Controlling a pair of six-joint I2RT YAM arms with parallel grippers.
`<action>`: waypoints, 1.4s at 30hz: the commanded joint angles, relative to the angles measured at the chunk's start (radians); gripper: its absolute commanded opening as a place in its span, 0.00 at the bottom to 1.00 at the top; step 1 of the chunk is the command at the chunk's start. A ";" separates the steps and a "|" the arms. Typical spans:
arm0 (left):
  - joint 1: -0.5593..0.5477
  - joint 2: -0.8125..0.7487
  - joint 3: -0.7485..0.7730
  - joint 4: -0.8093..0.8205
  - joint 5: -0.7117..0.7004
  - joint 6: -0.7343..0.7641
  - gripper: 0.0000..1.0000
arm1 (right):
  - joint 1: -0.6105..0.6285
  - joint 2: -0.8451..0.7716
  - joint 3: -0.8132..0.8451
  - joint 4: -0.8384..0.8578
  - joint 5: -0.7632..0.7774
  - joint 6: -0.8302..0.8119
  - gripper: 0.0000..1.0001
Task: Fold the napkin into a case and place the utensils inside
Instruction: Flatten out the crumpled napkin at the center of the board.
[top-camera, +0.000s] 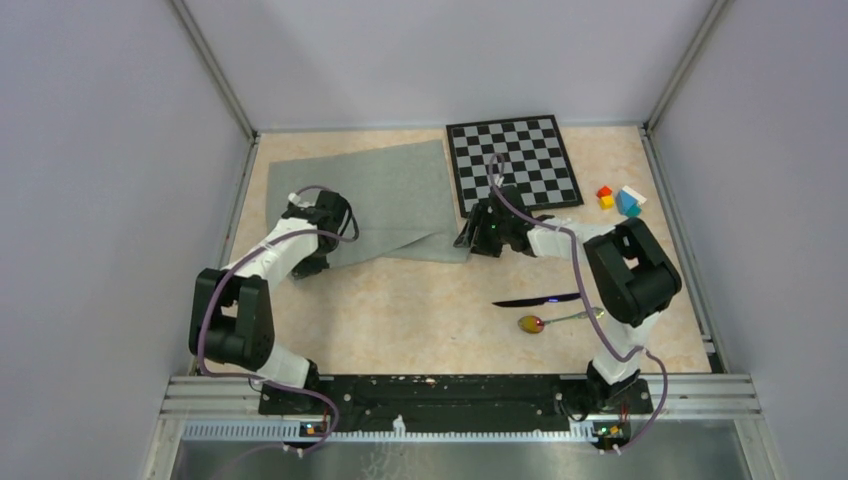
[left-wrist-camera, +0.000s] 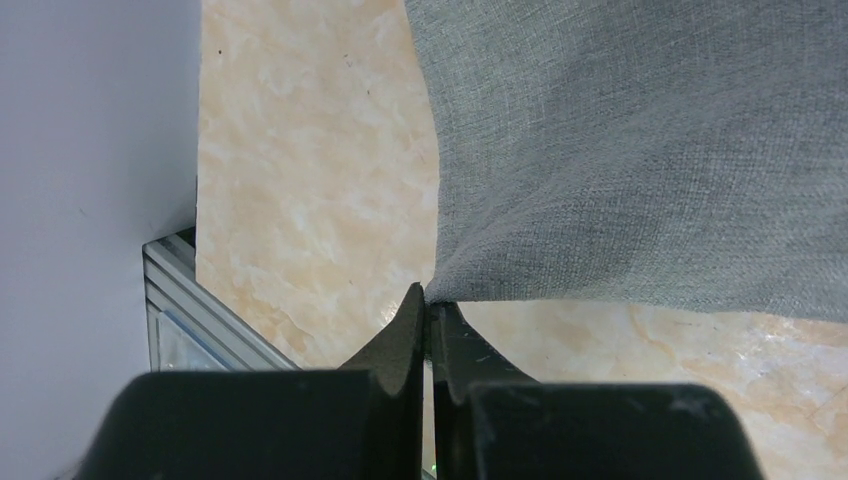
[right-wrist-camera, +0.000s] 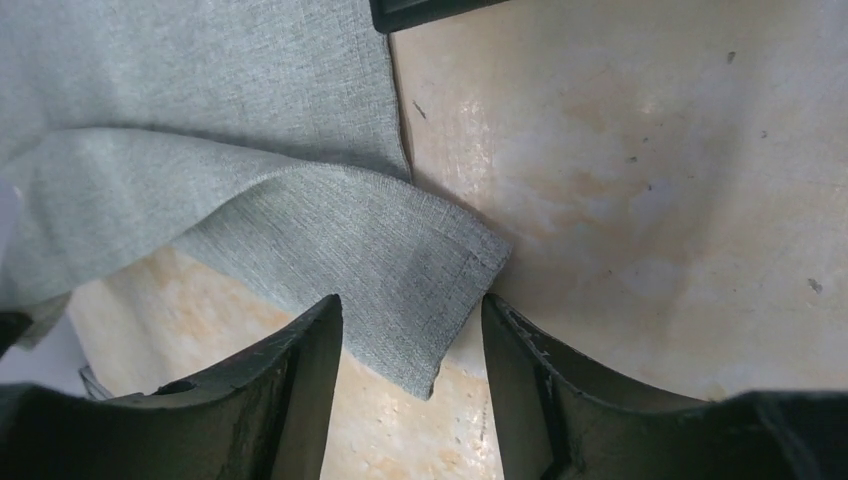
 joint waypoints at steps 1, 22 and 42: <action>0.001 0.019 0.027 -0.010 -0.068 -0.051 0.00 | -0.020 0.033 -0.041 0.142 0.004 0.117 0.51; 0.035 0.034 0.098 -0.439 -0.399 -0.526 0.10 | 0.058 -0.265 -0.241 0.214 -0.265 -0.319 0.00; 0.036 -0.584 -0.070 0.404 0.264 -0.013 0.98 | 0.111 -0.530 -0.265 0.055 -0.100 -0.318 0.72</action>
